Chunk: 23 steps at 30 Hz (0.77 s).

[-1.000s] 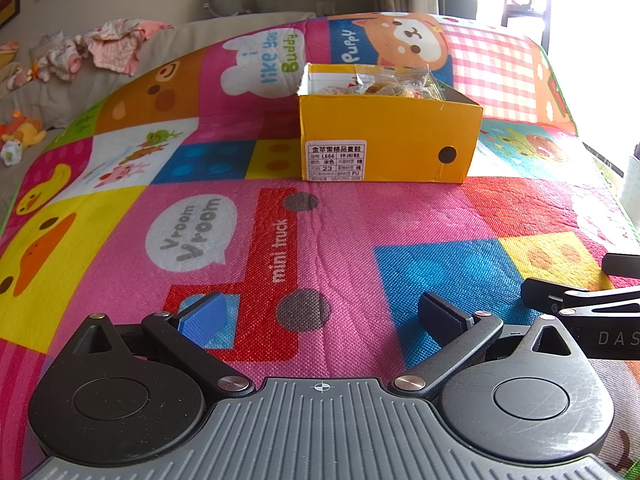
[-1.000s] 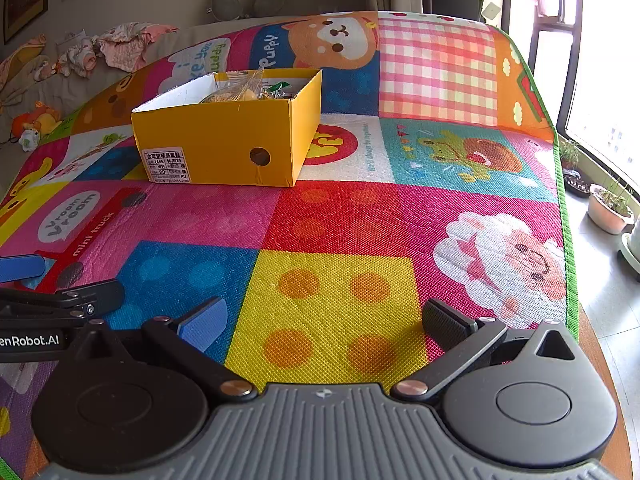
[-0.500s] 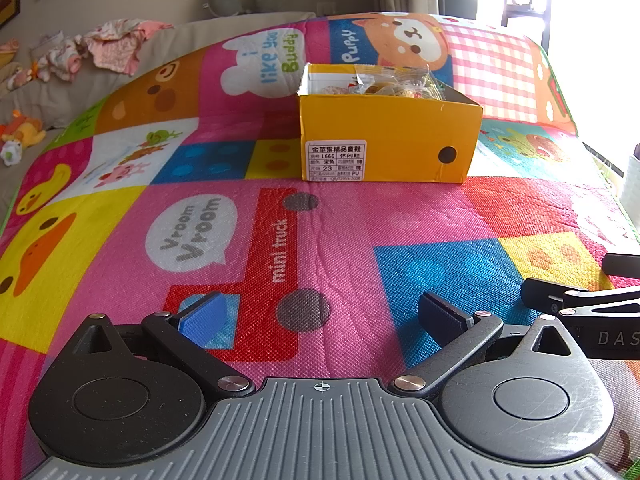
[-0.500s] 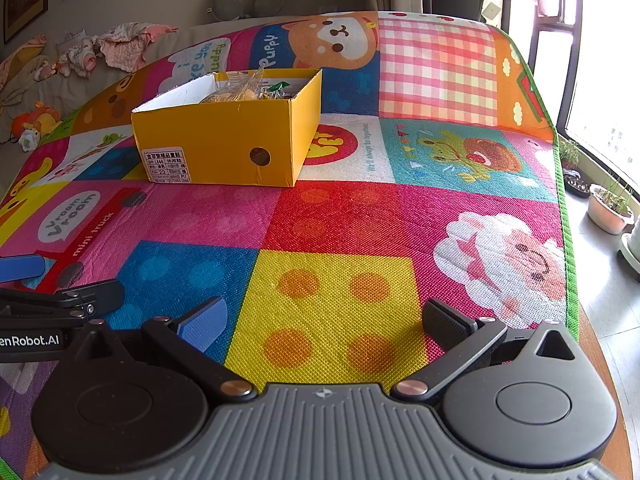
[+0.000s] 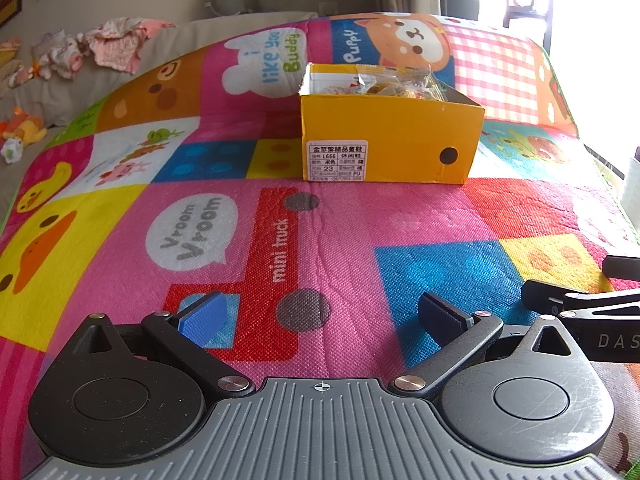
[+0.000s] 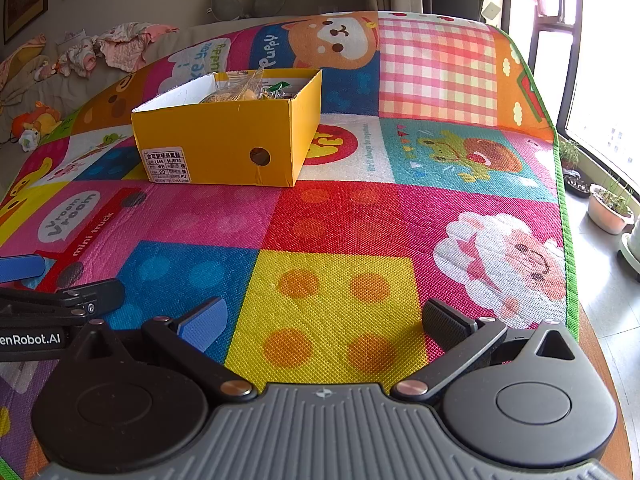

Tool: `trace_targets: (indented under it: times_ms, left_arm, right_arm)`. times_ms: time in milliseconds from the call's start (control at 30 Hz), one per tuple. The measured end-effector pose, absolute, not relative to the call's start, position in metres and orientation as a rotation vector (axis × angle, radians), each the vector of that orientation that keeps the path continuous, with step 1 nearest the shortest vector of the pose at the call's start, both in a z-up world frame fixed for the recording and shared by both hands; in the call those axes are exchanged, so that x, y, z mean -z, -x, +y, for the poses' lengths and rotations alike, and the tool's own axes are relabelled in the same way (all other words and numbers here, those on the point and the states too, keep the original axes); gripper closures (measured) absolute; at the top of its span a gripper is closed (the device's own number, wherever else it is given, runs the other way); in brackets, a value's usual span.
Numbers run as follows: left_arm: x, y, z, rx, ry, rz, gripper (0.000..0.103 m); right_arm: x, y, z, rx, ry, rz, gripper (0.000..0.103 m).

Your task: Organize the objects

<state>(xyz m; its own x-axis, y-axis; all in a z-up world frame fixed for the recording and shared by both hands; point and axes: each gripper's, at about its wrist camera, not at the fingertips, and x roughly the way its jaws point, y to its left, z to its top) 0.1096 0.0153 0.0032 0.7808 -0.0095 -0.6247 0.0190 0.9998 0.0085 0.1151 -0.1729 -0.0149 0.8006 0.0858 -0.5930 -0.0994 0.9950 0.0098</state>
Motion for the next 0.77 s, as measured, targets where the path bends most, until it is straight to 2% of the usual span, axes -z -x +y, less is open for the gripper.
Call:
trace_targets:
  times_ms: [767]
  left_arm:
    - [-0.0039, -0.1107, 0.0157, 0.002, -0.007, 0.675, 0.0]
  right_arm:
    - [0.0146, -0.1148, -0.1727, -0.099, 0.022, 0.635, 0.0]
